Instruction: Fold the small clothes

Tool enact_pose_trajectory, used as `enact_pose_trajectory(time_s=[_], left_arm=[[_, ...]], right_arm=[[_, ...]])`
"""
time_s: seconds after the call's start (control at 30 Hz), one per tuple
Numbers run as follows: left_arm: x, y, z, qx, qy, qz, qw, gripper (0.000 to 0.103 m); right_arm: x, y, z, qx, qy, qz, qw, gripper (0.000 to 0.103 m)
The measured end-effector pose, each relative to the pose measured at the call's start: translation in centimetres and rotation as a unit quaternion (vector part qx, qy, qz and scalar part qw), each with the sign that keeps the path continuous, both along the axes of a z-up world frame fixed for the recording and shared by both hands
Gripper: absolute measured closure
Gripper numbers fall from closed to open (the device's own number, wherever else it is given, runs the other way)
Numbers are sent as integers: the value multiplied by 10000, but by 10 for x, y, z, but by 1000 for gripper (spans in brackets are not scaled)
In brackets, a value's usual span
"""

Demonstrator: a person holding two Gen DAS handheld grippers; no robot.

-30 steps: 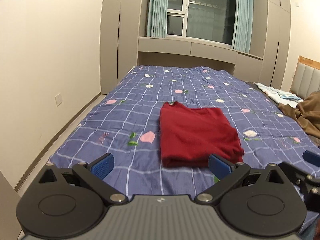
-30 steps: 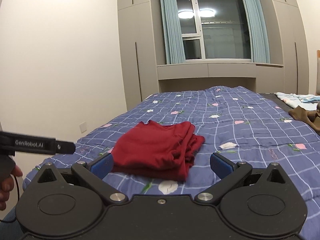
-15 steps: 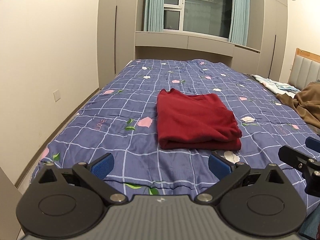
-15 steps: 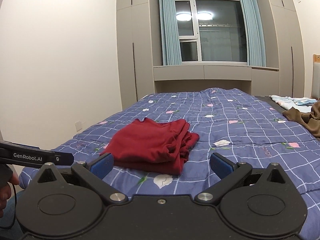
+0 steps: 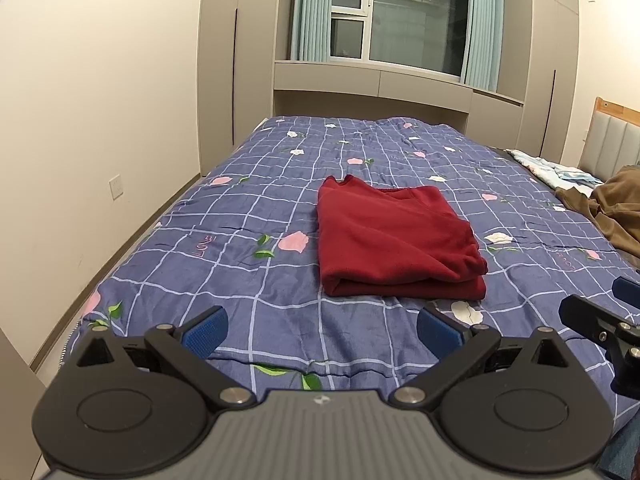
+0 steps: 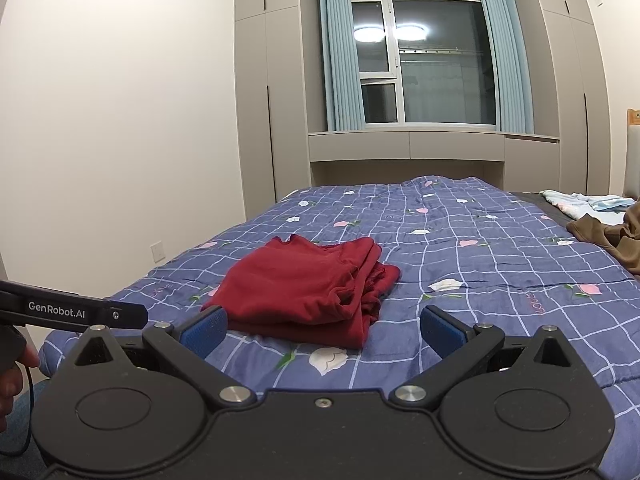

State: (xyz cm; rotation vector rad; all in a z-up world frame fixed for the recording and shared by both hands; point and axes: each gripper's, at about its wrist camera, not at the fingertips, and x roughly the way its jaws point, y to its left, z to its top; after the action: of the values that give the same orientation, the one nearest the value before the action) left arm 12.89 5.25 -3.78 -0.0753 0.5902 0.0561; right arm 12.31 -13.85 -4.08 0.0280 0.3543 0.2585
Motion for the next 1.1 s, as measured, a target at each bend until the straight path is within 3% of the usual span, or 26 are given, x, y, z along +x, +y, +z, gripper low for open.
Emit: enact_pose_trajectory(time_s=[1.1], left_arm=[[-2,1,1,-69,4,-35,10000,0]], right_arm=[[1,3,-5,22,40,31,10000,1]])
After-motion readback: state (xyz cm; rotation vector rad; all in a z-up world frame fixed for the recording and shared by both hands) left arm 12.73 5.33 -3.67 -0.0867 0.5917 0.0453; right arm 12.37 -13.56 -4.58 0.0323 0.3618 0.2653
